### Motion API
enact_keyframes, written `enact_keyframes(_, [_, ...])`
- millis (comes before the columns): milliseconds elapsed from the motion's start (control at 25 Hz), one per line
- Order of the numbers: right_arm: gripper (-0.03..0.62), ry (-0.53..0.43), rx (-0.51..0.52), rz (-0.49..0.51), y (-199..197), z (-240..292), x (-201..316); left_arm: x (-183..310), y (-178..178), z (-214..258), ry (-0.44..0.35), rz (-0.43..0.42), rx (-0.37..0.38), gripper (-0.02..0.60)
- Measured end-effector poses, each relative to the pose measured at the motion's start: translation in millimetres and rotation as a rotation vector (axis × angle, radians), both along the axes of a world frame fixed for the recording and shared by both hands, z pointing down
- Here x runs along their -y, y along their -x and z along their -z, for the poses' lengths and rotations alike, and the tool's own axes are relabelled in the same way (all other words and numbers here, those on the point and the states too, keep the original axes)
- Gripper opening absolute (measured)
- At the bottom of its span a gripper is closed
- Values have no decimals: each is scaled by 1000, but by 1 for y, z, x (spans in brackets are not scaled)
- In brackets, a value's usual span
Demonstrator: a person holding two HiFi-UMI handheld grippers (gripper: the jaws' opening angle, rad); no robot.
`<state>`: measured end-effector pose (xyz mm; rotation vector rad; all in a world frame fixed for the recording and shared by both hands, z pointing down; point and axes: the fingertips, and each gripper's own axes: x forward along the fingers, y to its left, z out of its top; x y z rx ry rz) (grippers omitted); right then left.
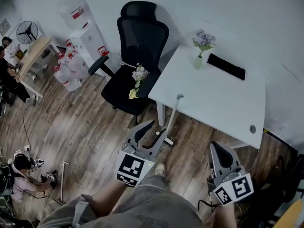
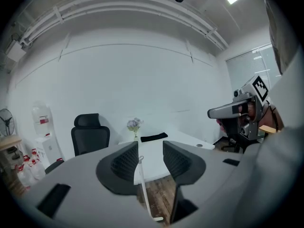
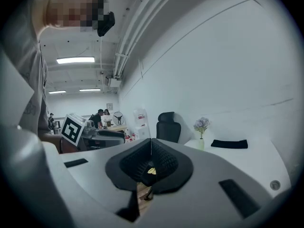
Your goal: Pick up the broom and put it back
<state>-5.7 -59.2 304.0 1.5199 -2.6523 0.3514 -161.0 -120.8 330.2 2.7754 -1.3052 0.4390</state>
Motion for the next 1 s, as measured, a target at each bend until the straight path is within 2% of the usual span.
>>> enact_keyframes(240, [31,17,-15,-44,6,-14,56,50,0,-25,41,-54,22,178])
enact_keyframes(440, [31,40,-20,-87,-4,-26,79,70,-2,-40,62,-78,39,178])
enact_keyframes(1000, [31,103,-15,-70,-27,-59,104,90,-14,-74,106,-14,35,181])
